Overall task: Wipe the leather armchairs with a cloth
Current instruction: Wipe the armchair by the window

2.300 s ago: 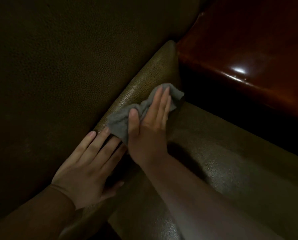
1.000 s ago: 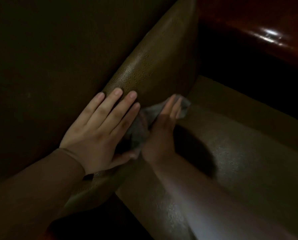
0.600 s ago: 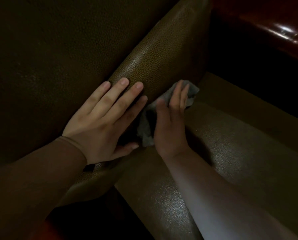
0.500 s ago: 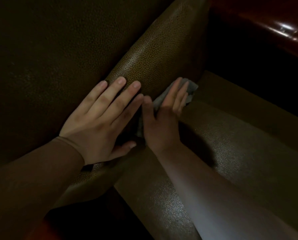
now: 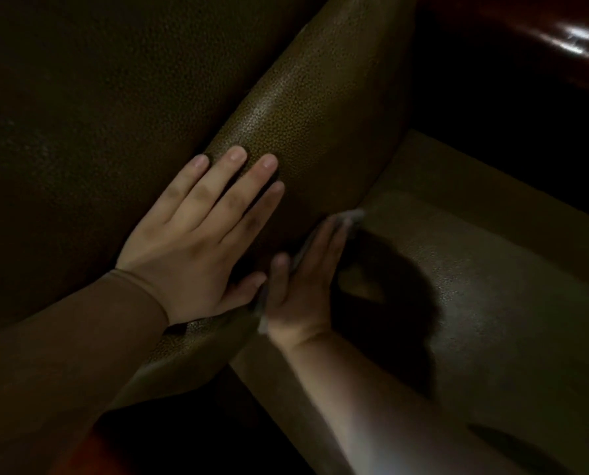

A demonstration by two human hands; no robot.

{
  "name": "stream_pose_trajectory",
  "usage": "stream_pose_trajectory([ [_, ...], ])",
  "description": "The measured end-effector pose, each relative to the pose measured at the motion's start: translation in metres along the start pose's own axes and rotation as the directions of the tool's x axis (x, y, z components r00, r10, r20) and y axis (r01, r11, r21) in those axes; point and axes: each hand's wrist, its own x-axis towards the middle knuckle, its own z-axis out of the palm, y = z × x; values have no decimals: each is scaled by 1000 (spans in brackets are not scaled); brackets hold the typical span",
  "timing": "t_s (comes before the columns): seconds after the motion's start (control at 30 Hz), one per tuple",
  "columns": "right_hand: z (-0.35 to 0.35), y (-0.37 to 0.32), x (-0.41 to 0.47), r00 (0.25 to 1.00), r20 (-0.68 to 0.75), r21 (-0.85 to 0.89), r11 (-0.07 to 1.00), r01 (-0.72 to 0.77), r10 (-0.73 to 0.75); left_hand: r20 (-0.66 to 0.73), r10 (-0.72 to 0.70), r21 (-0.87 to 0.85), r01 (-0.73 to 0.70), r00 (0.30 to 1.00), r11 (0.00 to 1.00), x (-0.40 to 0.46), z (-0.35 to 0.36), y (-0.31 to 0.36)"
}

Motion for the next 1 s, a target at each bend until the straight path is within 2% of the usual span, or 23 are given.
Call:
stream_pose_trajectory([
  [0.03, 0, 2, 19, 998, -51, 16, 999, -34, 35, 11, 12, 2, -12, 1000, 1000, 0, 0, -1],
  [0.1, -3, -5, 52, 961, -170, 145, 970, -195, 219, 46, 29, -15, -29, 999, 999, 1, 1, -3],
  [0.17, 2, -13, 53, 939, -200, 234, 944, -232, 281, 47, 18, -12, -18, 999, 1000, 3, 2, -3],
  [0.33, 31, -36, -56, 983, -80, 183, 972, -148, 165, 27, 12, -19, -12, 1000, 1000, 0, -5, 1],
  [0.4, 26, -27, -50, 991, 14, 46, 990, -135, 135, 40, 5, -31, -4, 999, 1000, -1, -8, 1],
  [0.43, 22, -23, -39, 985, 54, -21, 986, -165, 166, 44, 5, -31, -3, 999, 1000, -1, -10, 1],
  [0.47, 19, -21, -23, 974, 47, -3, 975, -220, 220, 60, 9, -31, -7, 998, 999, -2, -13, 0],
  [0.53, 15, -29, 0, 923, -50, 190, 911, -367, 382, 107, 13, -38, -9, 994, 999, 2, -21, -2],
  [0.6, 16, -46, -6, 871, -63, 204, 861, -467, 487, 139, -26, -63, 35, 990, 997, 2, -33, 3],
  [0.7, 41, -61, -71, 875, 190, 73, 883, -464, 444, 159, -187, -213, 218, 969, 952, -46, -50, 20],
  [0.73, 52, -65, -97, 860, 241, 58, 878, -476, 450, 190, -264, -278, 310, 946, 909, -84, -56, 32],
  [0.77, 60, -70, -116, 812, 252, 105, 819, -564, 527, 237, -349, -336, 414, 907, 846, -131, -62, 45],
  [0.83, 66, -86, -126, 667, 181, 158, 648, -745, 723, 380, -504, -378, 628, 775, 681, -235, -79, 83],
  [0.9, 68, -91, -113, 589, 99, 246, 553, -796, 802, 538, -599, -309, 800, 593, 514, -315, -92, 120],
  [0.93, 70, -89, -104, 558, 60, 306, 517, -800, 828, 575, -638, -282, 856, 512, 433, -337, -91, 133],
  [0.97, 74, -87, -99, 536, 23, 357, 494, -793, 844, 585, -668, -281, 888, 459, 364, -347, -86, 140],
  [1.0, 80, -85, -101, 526, -6, 387, 487, -783, 850, 585, -678, -288, 895, 445, 339, -349, -79, 142],
])
